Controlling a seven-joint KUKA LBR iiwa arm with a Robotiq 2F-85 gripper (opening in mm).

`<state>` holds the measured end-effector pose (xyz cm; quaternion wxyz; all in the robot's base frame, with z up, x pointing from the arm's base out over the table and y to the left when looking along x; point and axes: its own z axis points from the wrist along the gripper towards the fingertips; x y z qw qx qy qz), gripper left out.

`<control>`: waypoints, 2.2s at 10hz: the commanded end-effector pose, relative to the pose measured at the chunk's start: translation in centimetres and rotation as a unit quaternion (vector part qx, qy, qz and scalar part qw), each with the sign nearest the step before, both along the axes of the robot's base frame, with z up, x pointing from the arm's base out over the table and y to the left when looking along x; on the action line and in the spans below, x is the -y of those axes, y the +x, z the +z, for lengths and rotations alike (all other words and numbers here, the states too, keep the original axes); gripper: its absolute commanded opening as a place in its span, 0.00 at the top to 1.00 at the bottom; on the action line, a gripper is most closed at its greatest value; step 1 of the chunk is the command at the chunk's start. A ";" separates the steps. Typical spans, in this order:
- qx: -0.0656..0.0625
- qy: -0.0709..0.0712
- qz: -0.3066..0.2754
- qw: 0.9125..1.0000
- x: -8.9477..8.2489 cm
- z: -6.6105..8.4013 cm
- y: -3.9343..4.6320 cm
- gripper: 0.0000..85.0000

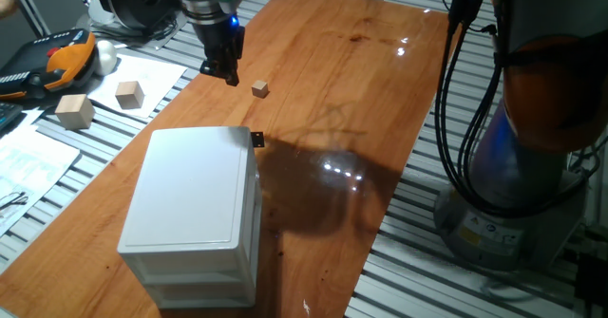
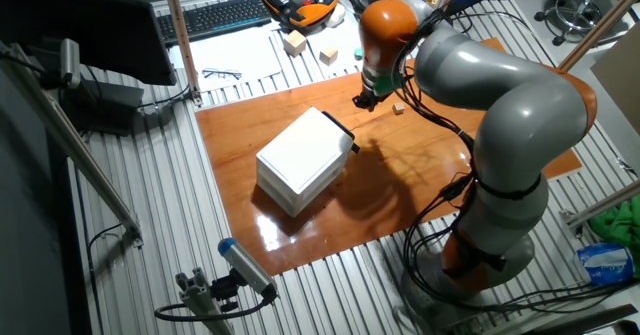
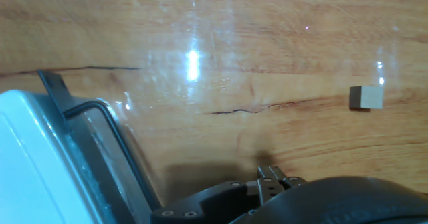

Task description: Put things in the drawer

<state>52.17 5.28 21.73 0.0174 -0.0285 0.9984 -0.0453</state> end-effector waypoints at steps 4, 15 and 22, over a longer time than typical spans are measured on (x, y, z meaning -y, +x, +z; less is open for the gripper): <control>-0.007 0.015 -0.050 0.999 0.0 0.0 0.00 1.00; -0.016 0.022 0.016 0.999 0.0 0.0 0.00 1.00; -0.023 0.019 0.014 0.999 0.0 0.0 0.00 1.00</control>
